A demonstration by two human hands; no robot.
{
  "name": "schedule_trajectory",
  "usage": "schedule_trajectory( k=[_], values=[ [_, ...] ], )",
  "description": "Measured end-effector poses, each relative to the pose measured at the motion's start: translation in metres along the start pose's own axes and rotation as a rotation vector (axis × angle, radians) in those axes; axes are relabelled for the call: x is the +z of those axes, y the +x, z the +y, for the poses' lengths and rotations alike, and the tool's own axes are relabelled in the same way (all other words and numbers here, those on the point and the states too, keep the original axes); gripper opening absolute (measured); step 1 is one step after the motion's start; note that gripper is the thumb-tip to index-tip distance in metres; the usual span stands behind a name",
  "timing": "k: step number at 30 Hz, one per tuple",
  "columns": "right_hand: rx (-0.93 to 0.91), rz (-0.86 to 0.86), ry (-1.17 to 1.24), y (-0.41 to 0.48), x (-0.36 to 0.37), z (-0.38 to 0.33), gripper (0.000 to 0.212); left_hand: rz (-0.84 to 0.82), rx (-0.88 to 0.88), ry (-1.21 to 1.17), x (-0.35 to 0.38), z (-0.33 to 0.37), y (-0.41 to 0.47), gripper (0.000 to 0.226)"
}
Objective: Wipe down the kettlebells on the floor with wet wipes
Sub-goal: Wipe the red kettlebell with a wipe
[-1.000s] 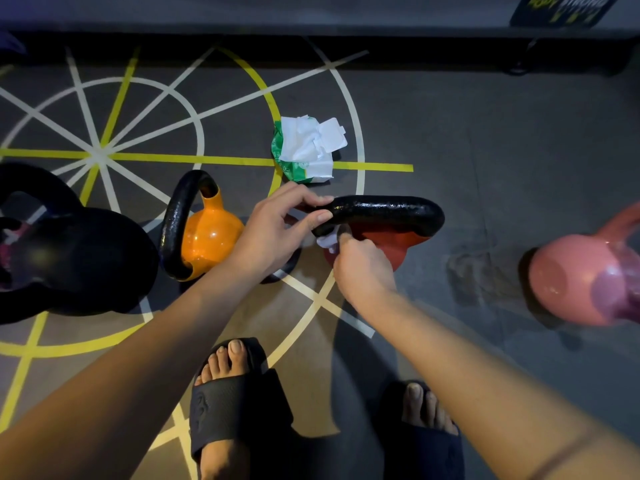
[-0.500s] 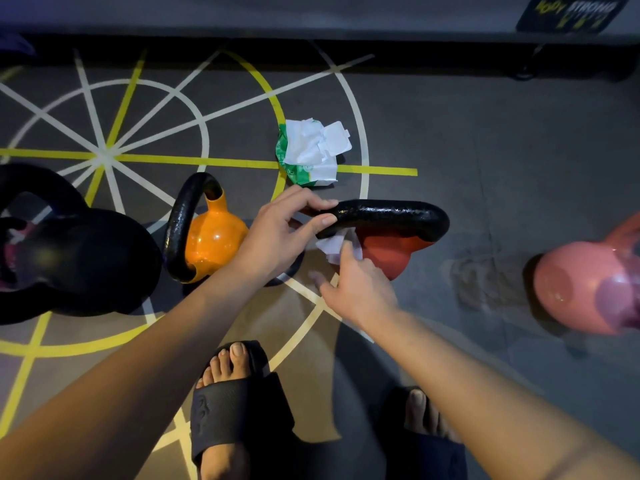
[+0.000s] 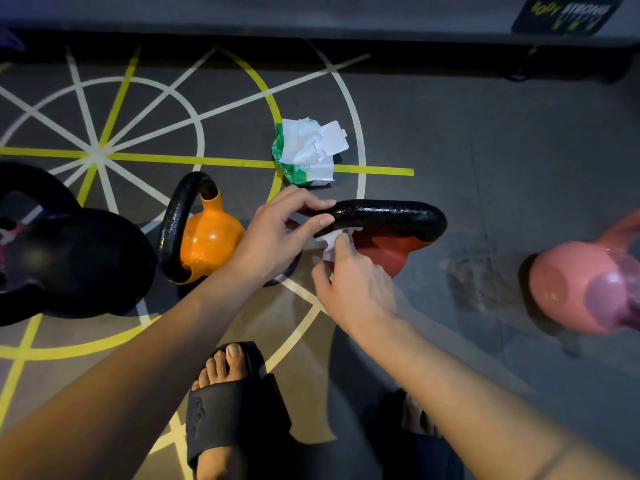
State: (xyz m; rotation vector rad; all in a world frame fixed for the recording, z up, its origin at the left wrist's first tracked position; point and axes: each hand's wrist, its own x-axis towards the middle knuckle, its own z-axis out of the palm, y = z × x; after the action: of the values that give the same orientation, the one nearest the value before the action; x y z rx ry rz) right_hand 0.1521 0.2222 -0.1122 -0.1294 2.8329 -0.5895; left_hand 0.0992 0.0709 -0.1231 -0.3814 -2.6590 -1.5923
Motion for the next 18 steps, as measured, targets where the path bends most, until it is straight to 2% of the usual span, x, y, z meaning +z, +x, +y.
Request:
schedule_trajectory(
  k=[4,8,11,13,18],
  values=[
    [-0.04,0.038,-0.205,-0.014,0.01,0.002,0.066,-0.004,0.005,0.004,0.0,0.001,0.001,0.023],
    [-0.012,0.18,-0.264,-0.015,0.015,0.007,0.068,-0.004,-0.004,0.007,0.0,0.001,0.001,0.022],
    [-0.033,0.131,-0.178,-0.012,0.023,0.004,0.071,0.005,0.004,-0.004,0.001,0.001,0.001,0.022],
    [-0.076,0.111,-0.093,-0.008,0.03,0.003,0.066,0.006,0.009,-0.003,0.0,0.002,0.001,0.022],
    [-0.101,0.176,0.203,0.001,0.034,0.008,0.035,0.013,0.012,0.011,0.0,0.003,0.001,0.022]
  ],
)
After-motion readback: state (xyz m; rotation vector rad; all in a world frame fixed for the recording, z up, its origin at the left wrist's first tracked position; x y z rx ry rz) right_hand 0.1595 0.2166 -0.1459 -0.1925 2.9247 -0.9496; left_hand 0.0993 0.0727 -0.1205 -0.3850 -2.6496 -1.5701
